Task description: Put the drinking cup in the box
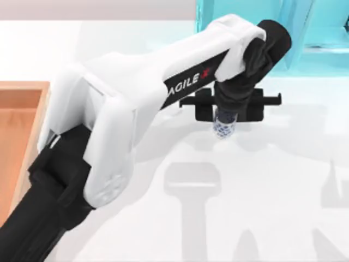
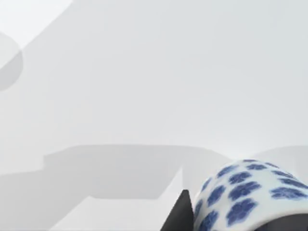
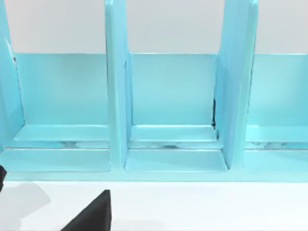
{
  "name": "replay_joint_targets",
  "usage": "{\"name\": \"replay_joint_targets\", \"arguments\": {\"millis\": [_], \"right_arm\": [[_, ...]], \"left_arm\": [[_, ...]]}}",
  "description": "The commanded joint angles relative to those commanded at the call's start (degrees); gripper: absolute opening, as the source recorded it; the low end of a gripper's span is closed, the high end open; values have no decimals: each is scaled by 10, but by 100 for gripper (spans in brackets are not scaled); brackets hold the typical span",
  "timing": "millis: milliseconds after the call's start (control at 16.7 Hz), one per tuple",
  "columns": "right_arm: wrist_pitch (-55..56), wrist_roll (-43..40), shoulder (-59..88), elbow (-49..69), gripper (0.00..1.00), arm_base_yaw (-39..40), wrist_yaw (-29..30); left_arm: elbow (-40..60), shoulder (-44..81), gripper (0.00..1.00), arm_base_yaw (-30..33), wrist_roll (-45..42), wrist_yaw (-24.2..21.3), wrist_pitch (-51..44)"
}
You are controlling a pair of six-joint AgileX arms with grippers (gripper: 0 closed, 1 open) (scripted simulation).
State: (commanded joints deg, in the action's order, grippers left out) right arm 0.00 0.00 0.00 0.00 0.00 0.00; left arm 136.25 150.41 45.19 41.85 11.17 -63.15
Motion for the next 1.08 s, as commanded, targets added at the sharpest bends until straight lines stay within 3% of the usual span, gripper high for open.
{"name": "replay_joint_targets", "arguments": {"millis": [240, 480, 1080], "right_arm": [[0, 0, 0, 0, 100, 0, 0], [0, 0, 0, 0, 100, 0, 0], [0, 0, 0, 0, 100, 0, 0]], "left_arm": [[-7, -7, 0, -5, -8, -2, -1], [-80, -86, 0, -86, -82, -22, 0], [-503, -515, 0, -527, -505, -125, 3]]}}
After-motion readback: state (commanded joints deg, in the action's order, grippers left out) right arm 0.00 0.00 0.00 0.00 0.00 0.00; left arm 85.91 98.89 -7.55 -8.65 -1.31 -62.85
